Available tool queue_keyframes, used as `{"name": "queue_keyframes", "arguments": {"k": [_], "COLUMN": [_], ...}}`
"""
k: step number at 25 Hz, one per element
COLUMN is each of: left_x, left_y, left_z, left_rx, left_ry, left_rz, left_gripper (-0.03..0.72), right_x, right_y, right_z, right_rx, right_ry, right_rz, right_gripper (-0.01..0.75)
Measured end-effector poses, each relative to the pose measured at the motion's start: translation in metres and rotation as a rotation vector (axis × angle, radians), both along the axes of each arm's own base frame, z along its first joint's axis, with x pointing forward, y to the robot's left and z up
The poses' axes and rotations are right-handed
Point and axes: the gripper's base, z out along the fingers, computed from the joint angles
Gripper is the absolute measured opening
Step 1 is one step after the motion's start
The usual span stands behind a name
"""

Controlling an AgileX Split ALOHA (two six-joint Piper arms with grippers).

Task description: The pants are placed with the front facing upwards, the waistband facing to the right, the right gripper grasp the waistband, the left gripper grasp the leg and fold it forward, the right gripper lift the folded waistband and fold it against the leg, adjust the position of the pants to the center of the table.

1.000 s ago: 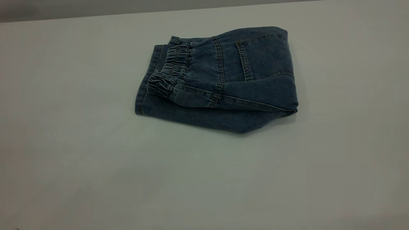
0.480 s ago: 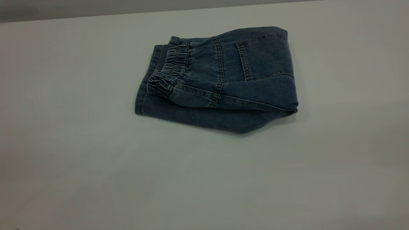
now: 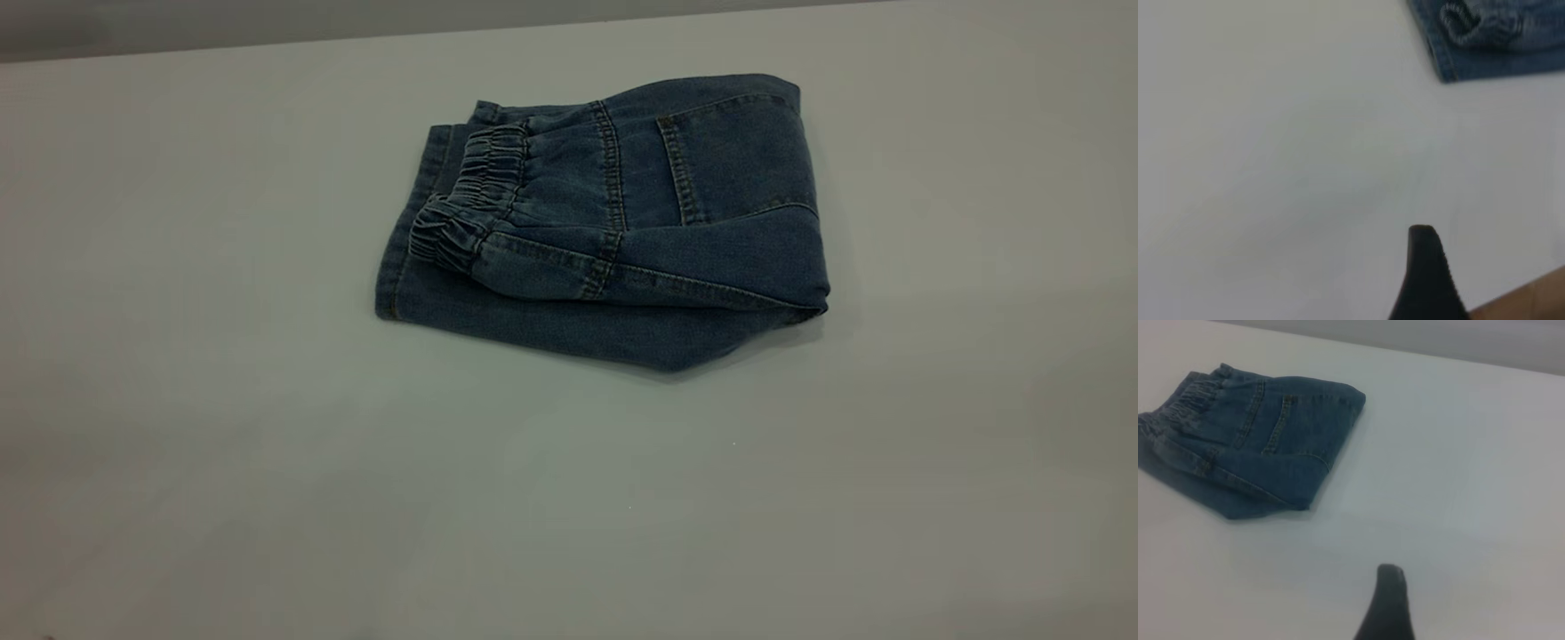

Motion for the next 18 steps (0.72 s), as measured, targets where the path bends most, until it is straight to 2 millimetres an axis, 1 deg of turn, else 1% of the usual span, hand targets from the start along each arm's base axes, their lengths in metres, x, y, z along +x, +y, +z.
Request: {"name": "queue_keyframes", "arguments": {"k": [2, 6, 9, 18], "left_x": [0.000, 0.003, 0.003, -0.004], "left_y": [0.000, -0.003, -0.005, -0.018], "left_z": [-0.001, -0.011, -0.011, -0.012], "left_rx": [-0.003, -0.028, -0.036, -0.041], "left_ry": [0.001, 0.029, 0.023, 0.055], "left_rz": [0.000, 0.017, 0.003, -0.198], "left_gripper": [0.440, 0.440, 0.440, 0.440], "right_x": [0.000, 0.000, 0.000, 0.000], "right_y": [0.000, 0.000, 0.000, 0.000], "right_z": [0.000, 0.000, 0.000, 0.000], "right_rx": [0.000, 0.000, 0.000, 0.001], "right_ry": [-0.001, -0.001, 0.000, 0.000], "right_rz": [0.000, 0.000, 0.000, 0.000], "right_gripper": [0.529, 0.529, 0.529, 0.528]}}
